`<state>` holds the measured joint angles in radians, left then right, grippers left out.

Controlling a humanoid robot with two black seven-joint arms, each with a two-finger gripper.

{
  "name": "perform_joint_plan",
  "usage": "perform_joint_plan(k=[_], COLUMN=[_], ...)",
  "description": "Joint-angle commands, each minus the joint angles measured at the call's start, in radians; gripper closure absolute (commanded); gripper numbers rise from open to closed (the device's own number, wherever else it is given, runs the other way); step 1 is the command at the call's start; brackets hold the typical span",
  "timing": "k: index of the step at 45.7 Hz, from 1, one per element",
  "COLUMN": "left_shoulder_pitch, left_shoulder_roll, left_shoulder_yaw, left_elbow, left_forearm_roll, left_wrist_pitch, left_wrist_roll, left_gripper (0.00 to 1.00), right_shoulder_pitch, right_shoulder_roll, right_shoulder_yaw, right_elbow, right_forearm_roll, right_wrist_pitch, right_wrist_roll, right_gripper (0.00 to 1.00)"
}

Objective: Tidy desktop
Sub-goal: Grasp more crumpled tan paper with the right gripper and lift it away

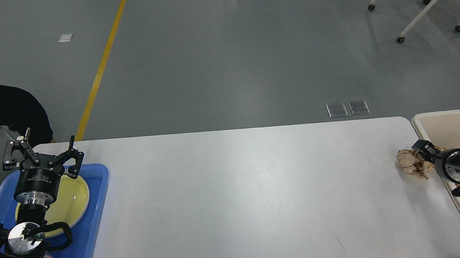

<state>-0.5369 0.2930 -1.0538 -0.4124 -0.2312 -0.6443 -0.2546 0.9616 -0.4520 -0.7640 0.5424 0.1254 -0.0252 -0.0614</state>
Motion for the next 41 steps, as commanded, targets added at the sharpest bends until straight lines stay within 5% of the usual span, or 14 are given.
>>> perform_joint_plan(k=[1, 5, 22, 29, 41], left_shoulder_pitch=[0.000, 0.000, 0.000, 0.000, 0.000], left_shoulder_roll=[0.000, 0.000, 0.000, 0.000, 0.000], left_shoulder_yaw=[0.000, 0.000, 0.000, 0.000, 0.000], left_elbow=[0.000, 0.000, 0.000, 0.000, 0.001], left_forearm_roll=[0.001, 0.001, 0.000, 0.000, 0.000], left_wrist_pitch=[0.000, 0.000, 0.000, 0.000, 0.000], left_wrist_roll=[0.000, 0.000, 0.000, 0.000, 0.000], left_gripper=[0.04, 0.04, 0.04, 0.04, 0.04], right_shoulder_pitch=[-0.023, -0.033, -0.078, -0.080, -0.061], right_shoulder_roll=[0.001, 0.004, 0.047, 0.042, 0.033], right_shoulder_yaw=[0.041, 0.057, 0.072, 0.074, 0.077], right_elbow=[-0.001, -0.001, 0.004, 0.016, 0.092], right_forearm_roll=[0.005, 0.008, 0.007, 0.011, 0.011], right_wrist_pitch=[-0.047, -0.084, -0.252, -0.242, -0.240], right_wrist_roll=[0.000, 0.000, 0.000, 0.002, 0.005], right_gripper=[0.00, 0.02, 0.52, 1.00, 1.00])
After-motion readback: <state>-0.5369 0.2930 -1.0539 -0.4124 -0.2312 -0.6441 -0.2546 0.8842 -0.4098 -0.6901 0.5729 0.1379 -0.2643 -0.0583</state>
